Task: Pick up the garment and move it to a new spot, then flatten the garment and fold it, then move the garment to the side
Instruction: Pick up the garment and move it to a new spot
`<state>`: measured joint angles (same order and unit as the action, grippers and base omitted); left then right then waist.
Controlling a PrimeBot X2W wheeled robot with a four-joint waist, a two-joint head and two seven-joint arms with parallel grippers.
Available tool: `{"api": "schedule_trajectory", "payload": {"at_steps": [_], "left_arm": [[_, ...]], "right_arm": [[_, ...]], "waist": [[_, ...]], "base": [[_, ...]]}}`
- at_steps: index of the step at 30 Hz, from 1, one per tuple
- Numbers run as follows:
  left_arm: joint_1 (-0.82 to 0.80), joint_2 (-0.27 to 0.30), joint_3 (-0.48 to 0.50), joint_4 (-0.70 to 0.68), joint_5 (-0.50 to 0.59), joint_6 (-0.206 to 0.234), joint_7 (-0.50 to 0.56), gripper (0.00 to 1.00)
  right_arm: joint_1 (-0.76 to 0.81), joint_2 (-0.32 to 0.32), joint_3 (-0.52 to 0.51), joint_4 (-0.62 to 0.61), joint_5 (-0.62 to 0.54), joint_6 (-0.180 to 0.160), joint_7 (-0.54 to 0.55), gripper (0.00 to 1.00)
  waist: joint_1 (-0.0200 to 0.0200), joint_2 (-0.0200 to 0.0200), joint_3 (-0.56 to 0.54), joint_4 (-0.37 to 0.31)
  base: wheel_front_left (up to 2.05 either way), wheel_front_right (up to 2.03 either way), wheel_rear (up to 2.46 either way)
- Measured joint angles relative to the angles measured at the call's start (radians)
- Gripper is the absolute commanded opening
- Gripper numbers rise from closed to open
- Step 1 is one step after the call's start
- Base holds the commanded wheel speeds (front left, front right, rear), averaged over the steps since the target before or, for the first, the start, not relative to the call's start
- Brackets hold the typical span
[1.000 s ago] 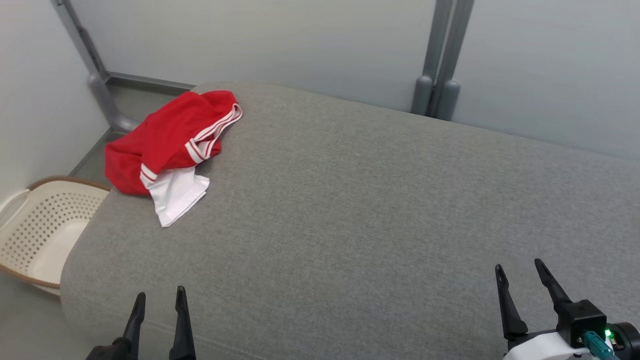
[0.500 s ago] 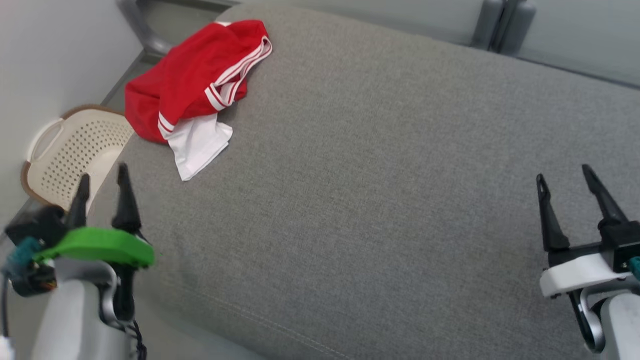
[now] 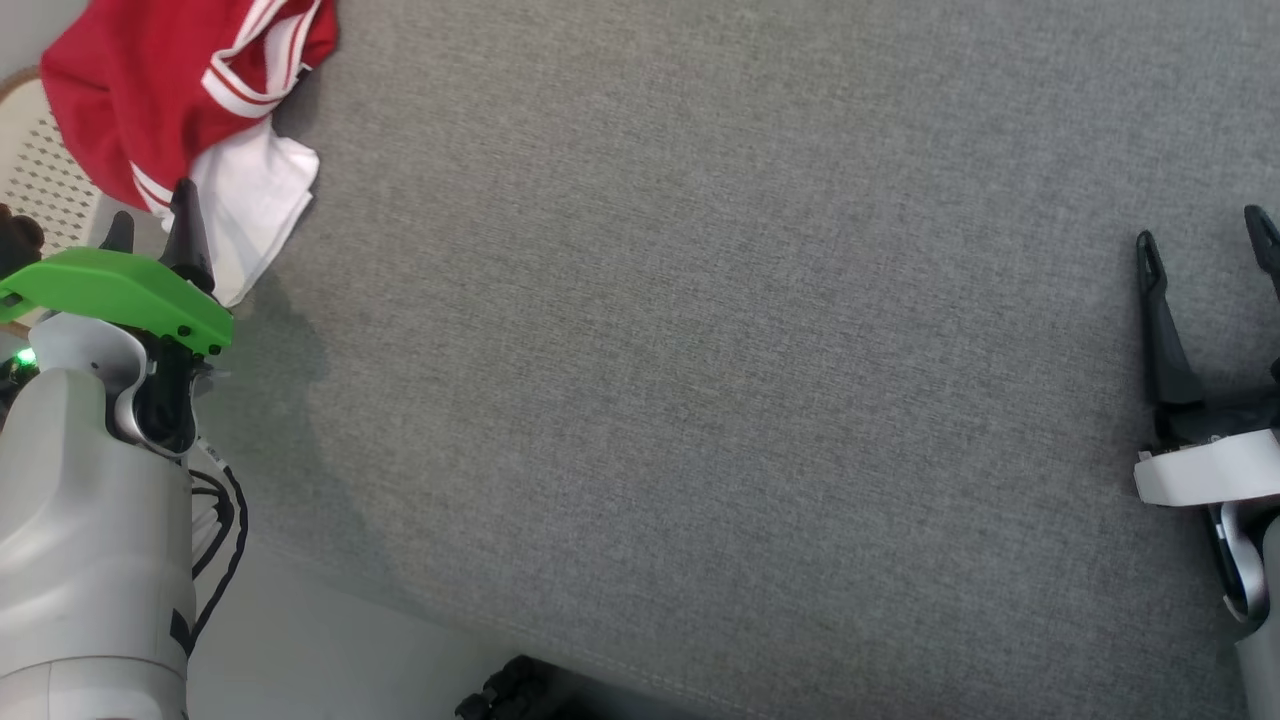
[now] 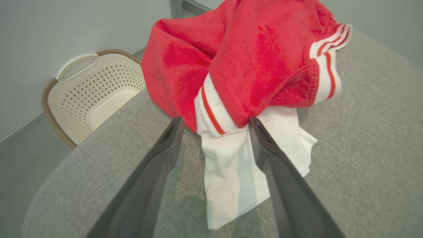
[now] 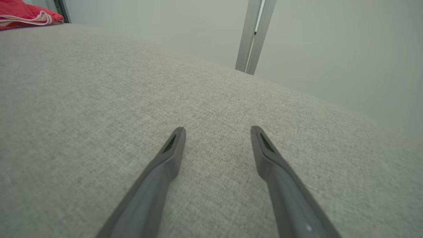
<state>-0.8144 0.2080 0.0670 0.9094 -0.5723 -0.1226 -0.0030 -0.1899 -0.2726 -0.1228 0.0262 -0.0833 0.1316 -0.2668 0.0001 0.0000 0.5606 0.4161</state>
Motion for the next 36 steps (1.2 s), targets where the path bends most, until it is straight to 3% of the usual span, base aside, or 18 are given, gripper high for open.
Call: {"api": "schedule_trajectory", "payload": {"at_steps": [8, 9, 10, 16, 23, 28, 32, 36], "left_arm": [[-0.081, 0.040, 0.009, 0.213, -0.019, -0.002, -0.084, 1.00], [-0.083, 0.043, 0.006, 0.227, -0.016, -0.002, -0.095, 0.58], [-0.084, 0.046, 0.000, 0.241, -0.013, -0.002, -0.102, 0.03], [-0.081, 0.046, -0.077, 0.217, 0.005, -0.005, -0.167, 0.00], [-0.026, 0.036, -0.266, -0.039, -0.025, -0.005, -0.164, 0.00], [0.033, 0.102, -0.386, -0.350, -0.080, -0.006, -0.058, 0.00], [0.068, 0.191, -0.397, -0.638, -0.130, -0.006, 0.086, 0.00], [0.107, 0.242, -0.400, -0.935, -0.198, 0.014, 0.262, 0.00]], "right_arm": [[-0.025, -0.015, 0.006, -0.033, 0.007, 0.001, -0.013, 1.00], [-0.025, -0.014, 0.005, -0.030, 0.008, 0.001, -0.013, 1.00], [-0.025, -0.011, 0.005, -0.024, 0.009, 0.000, -0.013, 1.00], [0.005, 0.016, 0.001, 0.025, 0.022, -0.001, -0.009, 1.00], [0.060, 0.084, 0.023, 0.083, 0.050, -0.001, 0.001, 1.00], [0.083, 0.147, 0.037, 0.103, 0.067, 0.000, 0.002, 1.00], [0.099, 0.178, 0.027, 0.106, 0.078, 0.000, 0.002, 1.00], [0.118, 0.199, 0.007, 0.112, 0.087, 0.000, 0.002, 1.00]], "waist": [[0.0000, 0.0000, 0.077, -0.048], [0.0000, 0.0000, 0.074, -0.051], [0.0000, 0.0000, 0.068, -0.054], [0.0000, 0.0000, 0.008, -0.060], [0.0001, 0.0001, -0.102, -0.052], [0.0000, 0.0001, -0.195, -0.065], [0.0000, 0.0001, -0.260, -0.092], [0.0000, 0.0001, -0.302, -0.138]], "base": [[0.00, 0.00, 0.00], [0.00, 0.00, 0.00], [0.00, 0.00, 0.00], [0.00, 0.00, 0.00], [0.00, 0.00, 0.00], [0.00, 0.00, 0.00], [0.00, 0.00, 0.00], [0.00, 0.00, 0.00]]}}
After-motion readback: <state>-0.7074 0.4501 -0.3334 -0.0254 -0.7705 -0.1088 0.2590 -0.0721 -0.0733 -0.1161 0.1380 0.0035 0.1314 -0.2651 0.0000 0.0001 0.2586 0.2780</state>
